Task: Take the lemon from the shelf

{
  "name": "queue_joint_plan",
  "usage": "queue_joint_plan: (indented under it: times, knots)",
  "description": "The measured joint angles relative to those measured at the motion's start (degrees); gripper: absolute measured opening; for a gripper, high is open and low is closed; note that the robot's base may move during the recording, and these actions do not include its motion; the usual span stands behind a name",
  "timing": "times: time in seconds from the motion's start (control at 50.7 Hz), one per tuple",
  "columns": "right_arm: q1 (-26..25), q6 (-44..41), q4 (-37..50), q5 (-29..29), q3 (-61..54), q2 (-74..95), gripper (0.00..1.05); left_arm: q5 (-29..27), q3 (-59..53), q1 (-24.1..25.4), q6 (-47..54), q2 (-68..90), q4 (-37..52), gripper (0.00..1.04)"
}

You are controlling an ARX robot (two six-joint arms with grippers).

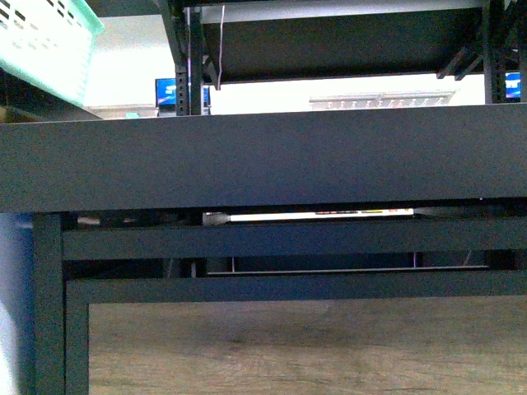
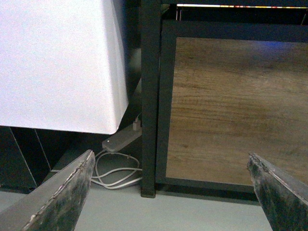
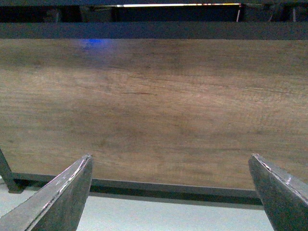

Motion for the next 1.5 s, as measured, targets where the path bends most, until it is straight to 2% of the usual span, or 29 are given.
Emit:
queue_joint_plan:
  times: [1.498]
  knots:
    - [0.0,0.0,0.0,0.0,0.0,0.0,0.97,0.0,0.0,0.0,0.0,0.0,0.0,0.97]
